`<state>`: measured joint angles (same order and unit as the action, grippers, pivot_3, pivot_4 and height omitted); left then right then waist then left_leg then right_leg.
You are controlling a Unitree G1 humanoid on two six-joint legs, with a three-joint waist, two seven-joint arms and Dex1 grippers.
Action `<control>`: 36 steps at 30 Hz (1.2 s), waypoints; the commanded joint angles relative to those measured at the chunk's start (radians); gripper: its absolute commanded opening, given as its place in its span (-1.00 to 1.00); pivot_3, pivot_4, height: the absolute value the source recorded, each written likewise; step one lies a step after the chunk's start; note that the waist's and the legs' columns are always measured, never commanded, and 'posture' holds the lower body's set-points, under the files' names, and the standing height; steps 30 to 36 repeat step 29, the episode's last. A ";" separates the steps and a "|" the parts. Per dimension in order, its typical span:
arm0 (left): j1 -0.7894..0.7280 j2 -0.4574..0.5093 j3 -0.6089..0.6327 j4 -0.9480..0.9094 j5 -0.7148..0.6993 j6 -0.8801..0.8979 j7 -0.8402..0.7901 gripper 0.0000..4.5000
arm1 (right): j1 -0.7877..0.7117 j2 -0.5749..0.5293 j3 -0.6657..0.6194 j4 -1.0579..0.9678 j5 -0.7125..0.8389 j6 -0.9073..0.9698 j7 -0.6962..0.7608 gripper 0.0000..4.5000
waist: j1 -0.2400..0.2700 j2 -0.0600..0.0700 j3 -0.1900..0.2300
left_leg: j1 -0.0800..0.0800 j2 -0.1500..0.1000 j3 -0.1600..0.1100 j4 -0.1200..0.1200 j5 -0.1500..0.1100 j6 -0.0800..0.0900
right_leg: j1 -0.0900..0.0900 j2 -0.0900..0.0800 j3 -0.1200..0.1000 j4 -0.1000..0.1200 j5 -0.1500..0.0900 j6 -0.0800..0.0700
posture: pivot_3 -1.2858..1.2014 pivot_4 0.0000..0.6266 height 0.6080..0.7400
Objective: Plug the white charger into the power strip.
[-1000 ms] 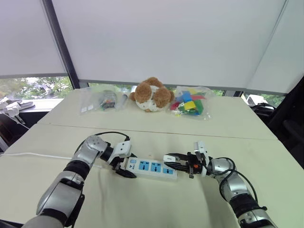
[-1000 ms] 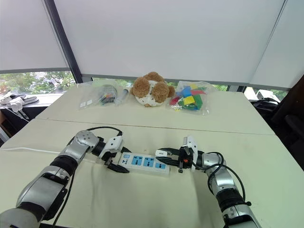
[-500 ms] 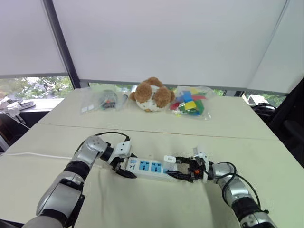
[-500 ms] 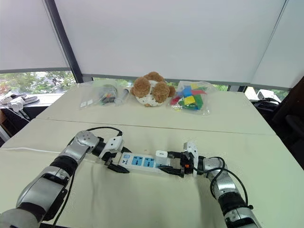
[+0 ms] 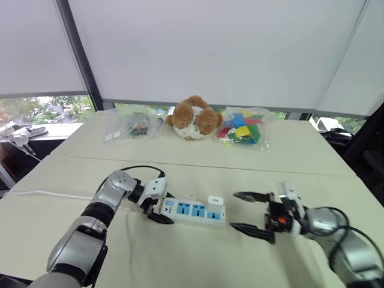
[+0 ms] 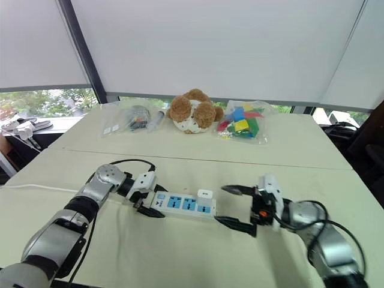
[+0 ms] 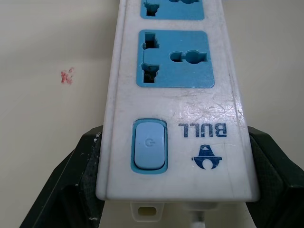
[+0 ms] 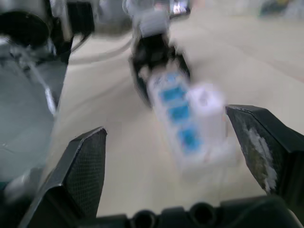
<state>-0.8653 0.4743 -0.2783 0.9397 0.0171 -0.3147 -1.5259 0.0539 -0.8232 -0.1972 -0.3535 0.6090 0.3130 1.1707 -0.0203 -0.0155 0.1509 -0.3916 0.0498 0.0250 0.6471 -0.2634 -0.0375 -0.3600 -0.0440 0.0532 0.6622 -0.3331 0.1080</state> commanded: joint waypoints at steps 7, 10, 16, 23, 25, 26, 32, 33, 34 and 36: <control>0.040 0.037 0.061 -0.125 -0.056 0.145 0.005 0.99 | 0.181 -0.084 -0.248 -0.207 0.125 0.156 -0.044 1.00 | 0.001 -0.006 0.005 | 0.000 0.000 -0.001 0.000 0.000 0.000 | 0.000 0.001 0.000 0.000 0.000 -0.001 | 0.03 -0.52 0.98; 0.059 0.056 0.095 -0.209 -0.079 0.181 0.043 0.99 | 0.186 -0.069 -0.228 -0.205 0.111 0.149 -0.060 1.00 | 0.006 -0.007 0.005 | -0.006 0.000 -0.001 0.000 0.000 0.000 | -0.005 -0.001 0.000 -0.001 0.000 0.000 | 0.03 -0.52 0.98; 0.215 0.206 0.262 -0.641 -0.271 0.620 0.101 0.99 | 0.156 -0.007 -0.176 -0.120 0.048 0.136 -0.148 1.00 | 0.001 -0.008 0.008 | -0.016 0.000 -0.002 0.002 0.000 0.000 | -0.014 0.000 -0.001 0.000 0.000 0.001 | 0.03 -0.52 0.98; 0.646 0.284 0.535 -1.226 -0.539 1.096 0.352 0.99 | 0.166 0.088 -0.163 -0.114 0.087 0.178 -0.223 1.00 | 0.008 0.000 0.013 | -0.015 0.003 -0.003 0.001 0.000 0.000 | -0.013 -0.003 -0.001 0.001 0.000 0.001 | 0.03 -0.52 0.98; 0.789 0.265 0.572 -1.315 -0.552 1.108 0.409 0.99 | 0.158 0.098 -0.183 -0.109 0.107 0.193 -0.244 1.00 | 0.008 0.000 0.013 | -0.015 0.002 -0.003 0.001 0.001 -0.002 | -0.012 -0.004 -0.001 0.001 0.000 0.001 | 0.03 -0.52 0.98; 0.851 0.242 0.587 -1.341 -0.552 1.100 0.444 0.99 | 0.152 0.103 -0.196 -0.106 0.124 0.204 -0.258 1.00 | 0.007 0.000 0.013 | -0.014 0.002 -0.003 0.002 0.001 -0.002 | -0.011 -0.004 -0.001 0.001 0.000 0.001 | 0.03 -0.52 0.98; 0.921 0.174 0.617 -1.350 -0.569 1.077 0.536 0.99 | 0.146 0.111 -0.211 -0.100 0.141 0.219 -0.287 1.00 | 0.010 -0.001 0.013 | -0.013 0.001 -0.003 0.002 0.001 -0.002 | -0.009 -0.006 -0.001 0.000 -0.001 -0.002 | 0.03 -0.52 0.98; 0.921 0.174 0.617 -1.350 -0.569 1.077 0.536 0.99 | 0.146 0.111 -0.211 -0.100 0.141 0.219 -0.287 1.00 | 0.010 -0.001 0.013 | -0.013 0.001 -0.003 0.002 0.001 -0.002 | -0.009 -0.006 -0.001 0.000 -0.001 -0.002 | 0.03 -0.52 0.98; 0.921 0.174 0.617 -1.350 -0.569 1.077 0.536 0.99 | 0.146 0.111 -0.211 -0.100 0.141 0.219 -0.287 1.00 | 0.010 -0.001 0.013 | -0.013 0.001 -0.003 0.002 0.001 -0.002 | -0.009 -0.006 -0.001 0.000 -0.001 -0.002 | 0.03 -0.52 0.98; 0.921 0.174 0.617 -1.350 -0.569 1.077 0.536 0.99 | 0.146 0.111 -0.211 -0.100 0.141 0.219 -0.287 1.00 | 0.010 -0.001 0.013 | -0.013 0.001 -0.003 0.002 0.001 -0.002 | -0.009 -0.006 -0.001 0.000 -0.001 -0.002 | 0.03 -0.52 0.98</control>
